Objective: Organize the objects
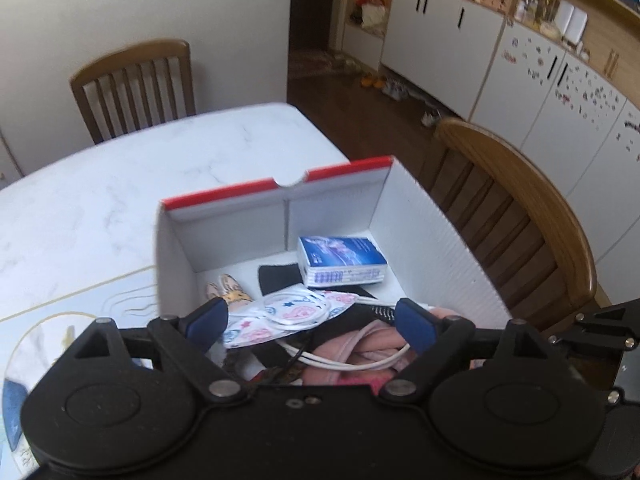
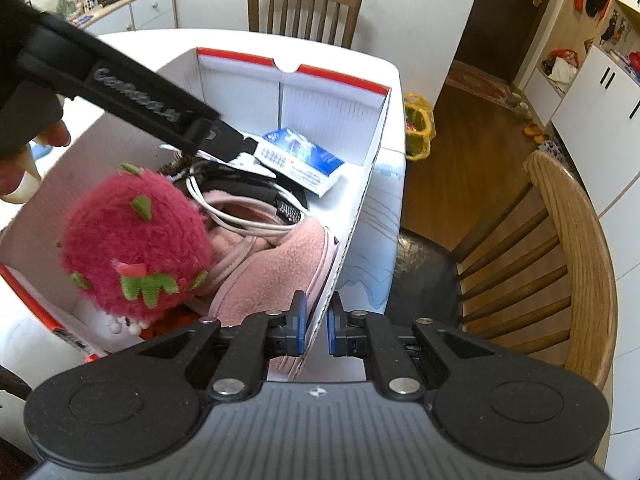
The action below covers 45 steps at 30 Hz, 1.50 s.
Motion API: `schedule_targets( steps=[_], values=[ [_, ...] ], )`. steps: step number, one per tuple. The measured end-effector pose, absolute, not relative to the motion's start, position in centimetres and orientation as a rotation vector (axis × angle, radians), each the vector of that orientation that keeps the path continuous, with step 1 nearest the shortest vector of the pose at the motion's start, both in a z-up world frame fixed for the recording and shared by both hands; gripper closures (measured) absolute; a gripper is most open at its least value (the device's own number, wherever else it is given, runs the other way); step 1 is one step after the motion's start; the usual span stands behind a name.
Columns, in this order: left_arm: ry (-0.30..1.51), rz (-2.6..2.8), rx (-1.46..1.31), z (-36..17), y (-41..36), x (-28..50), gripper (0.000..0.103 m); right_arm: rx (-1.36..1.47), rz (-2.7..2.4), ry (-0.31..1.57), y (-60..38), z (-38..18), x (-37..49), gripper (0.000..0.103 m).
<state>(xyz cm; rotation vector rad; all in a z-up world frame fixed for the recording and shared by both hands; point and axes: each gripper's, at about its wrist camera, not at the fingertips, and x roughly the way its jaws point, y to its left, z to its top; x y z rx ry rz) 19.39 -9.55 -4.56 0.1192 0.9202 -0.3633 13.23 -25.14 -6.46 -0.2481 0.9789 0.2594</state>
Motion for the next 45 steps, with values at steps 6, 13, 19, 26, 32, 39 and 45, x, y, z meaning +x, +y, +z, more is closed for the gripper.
schedule_targets(
  steps=[6, 13, 19, 26, 32, 39, 45],
  values=[
    [0.828, -0.347, 0.083, -1.9, -8.2, 16.7, 0.014, -0.258, 0.271, 0.913, -25.5, -4.4, 12.0, 0.095],
    [0.761, -0.353, 0.054, 0.1, -6.7, 14.1, 0.011, -0.235, 0.251, 0.838, -26.0, -1.8, 11.0, 0.093],
    [0.732, -0.38, 0.054, 0.8, -5.0, 11.2, 0.003, -0.175, 0.218, 0.79, -25.8, 0.0, 9.2, 0.093],
    [0.712, -0.391, 0.05, 0.6, -3.1, 8.4, 0.001, -0.113, 0.191, 0.718, -24.7, 1.6, 6.0, 0.09],
    [0.695, -0.385, 0.06, 0.4, -2.0, 6.3, 0.001, -0.11, 0.164, 0.646, -23.3, 2.4, 3.3, 0.061],
    [0.656, -0.365, 0.078, 0.6, -1.3, 4.4, 0.001, -0.082, 0.148, 0.612, -22.3, 2.6, 0.8, 0.044],
    [0.649, -0.349, 0.1, 0.6, -1.0, 3.1, 0.001, -0.068, 0.143, 0.579, -21.5, 2.5, -1.3, 0.026]
  ],
)
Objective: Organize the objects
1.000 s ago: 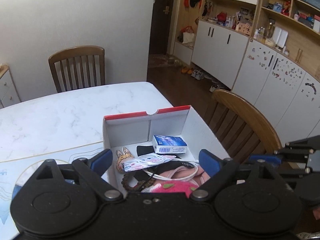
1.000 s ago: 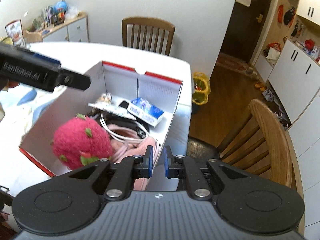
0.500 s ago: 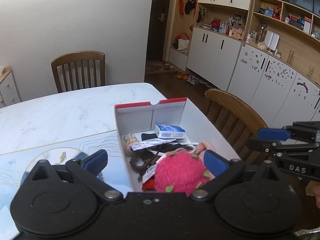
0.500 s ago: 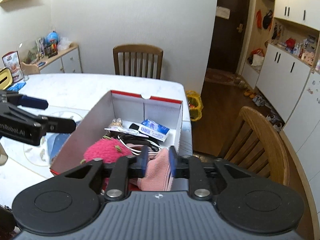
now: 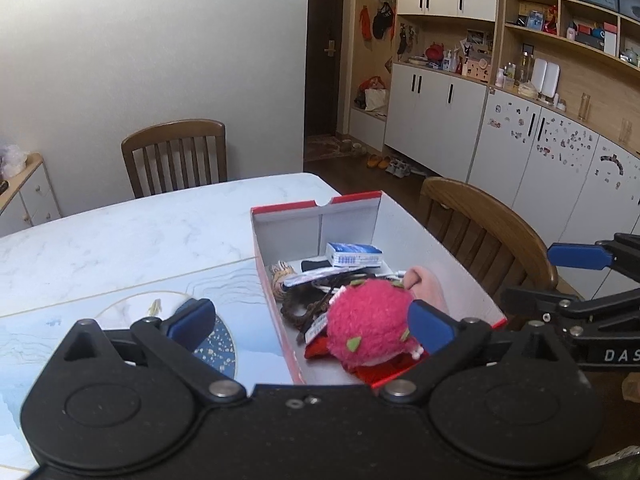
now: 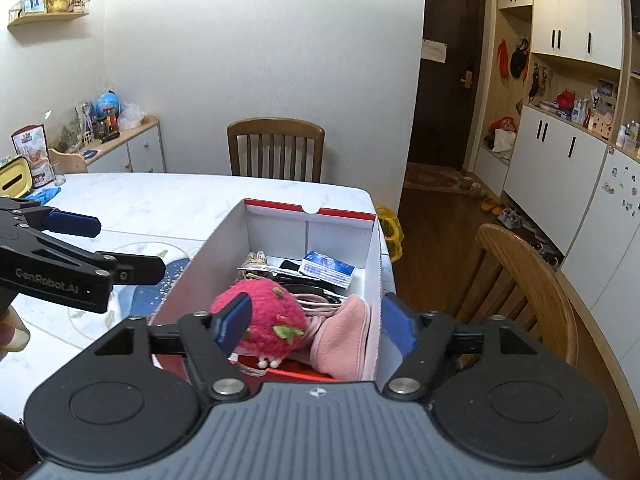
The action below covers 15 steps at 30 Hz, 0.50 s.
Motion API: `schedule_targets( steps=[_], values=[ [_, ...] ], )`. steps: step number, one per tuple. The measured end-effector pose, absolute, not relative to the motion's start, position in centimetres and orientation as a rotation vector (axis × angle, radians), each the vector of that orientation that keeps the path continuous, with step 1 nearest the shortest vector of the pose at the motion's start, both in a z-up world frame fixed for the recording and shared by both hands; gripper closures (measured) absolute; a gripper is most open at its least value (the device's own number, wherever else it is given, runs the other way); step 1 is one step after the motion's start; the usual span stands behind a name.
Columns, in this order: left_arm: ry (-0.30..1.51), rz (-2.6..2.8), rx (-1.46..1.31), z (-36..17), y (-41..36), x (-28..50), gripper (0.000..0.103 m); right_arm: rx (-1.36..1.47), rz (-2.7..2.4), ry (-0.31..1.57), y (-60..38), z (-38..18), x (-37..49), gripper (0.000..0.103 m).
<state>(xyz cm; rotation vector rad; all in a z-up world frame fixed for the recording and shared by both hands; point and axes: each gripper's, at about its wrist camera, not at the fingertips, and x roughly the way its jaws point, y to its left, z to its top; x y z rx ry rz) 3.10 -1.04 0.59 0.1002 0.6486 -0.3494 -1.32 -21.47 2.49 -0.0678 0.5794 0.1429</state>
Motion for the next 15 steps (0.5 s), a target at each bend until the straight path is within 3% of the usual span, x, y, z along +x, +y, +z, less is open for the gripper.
schedule_targets(
  steps=[6, 15],
  values=[
    [0.64, -0.36, 0.088, 0.6, -0.7, 2.2, 0.001, -0.047, 0.116, 0.56, -21.1, 2.5, -2.7, 0.009],
    [0.657, -0.389, 0.09, 0.1, -0.7, 1.4, 0.001, -0.033, 0.104, 0.563, -20.6, 2.2, -3.7, 0.008]
  ],
)
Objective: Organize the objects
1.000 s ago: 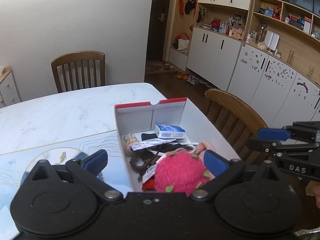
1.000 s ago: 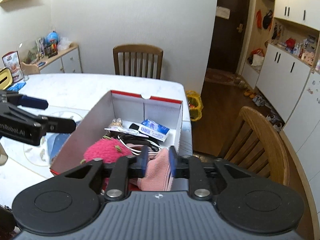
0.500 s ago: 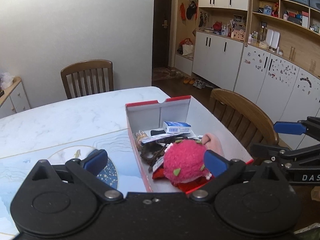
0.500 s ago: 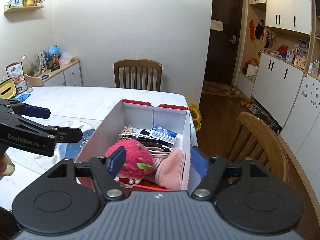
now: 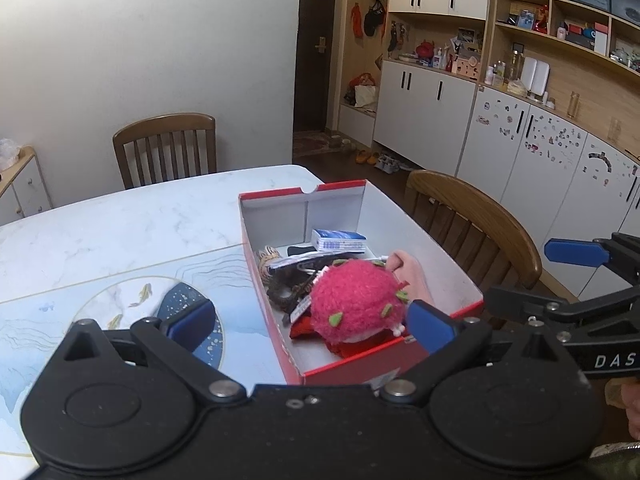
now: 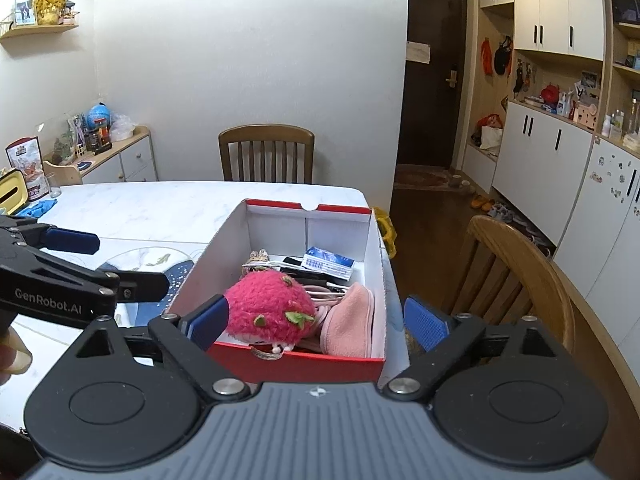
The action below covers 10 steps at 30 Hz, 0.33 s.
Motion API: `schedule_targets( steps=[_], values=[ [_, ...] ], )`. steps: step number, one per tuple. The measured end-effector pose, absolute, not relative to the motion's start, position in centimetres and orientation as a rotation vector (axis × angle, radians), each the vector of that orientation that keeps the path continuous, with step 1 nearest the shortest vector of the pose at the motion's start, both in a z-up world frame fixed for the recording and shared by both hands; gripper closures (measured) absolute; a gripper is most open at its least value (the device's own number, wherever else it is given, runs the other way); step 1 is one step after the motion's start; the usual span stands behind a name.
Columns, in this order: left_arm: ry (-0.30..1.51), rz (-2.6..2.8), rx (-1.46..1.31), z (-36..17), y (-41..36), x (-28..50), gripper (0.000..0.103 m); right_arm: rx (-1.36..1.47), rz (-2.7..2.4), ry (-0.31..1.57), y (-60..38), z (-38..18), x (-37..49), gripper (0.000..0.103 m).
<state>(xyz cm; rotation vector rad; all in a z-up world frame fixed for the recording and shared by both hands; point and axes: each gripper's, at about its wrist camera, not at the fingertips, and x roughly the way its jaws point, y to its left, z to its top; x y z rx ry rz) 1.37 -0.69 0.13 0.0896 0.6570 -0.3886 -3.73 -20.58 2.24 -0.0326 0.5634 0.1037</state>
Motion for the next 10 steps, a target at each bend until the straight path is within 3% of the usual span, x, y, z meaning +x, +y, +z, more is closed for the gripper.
schedule_targets(
  steps=[10],
  values=[
    [0.663, -0.411, 0.095, -0.11, -0.67, 1.05, 0.001, -0.013, 0.098, 0.575, -20.37, 2.02, -4.12, 0.008]
  ],
)
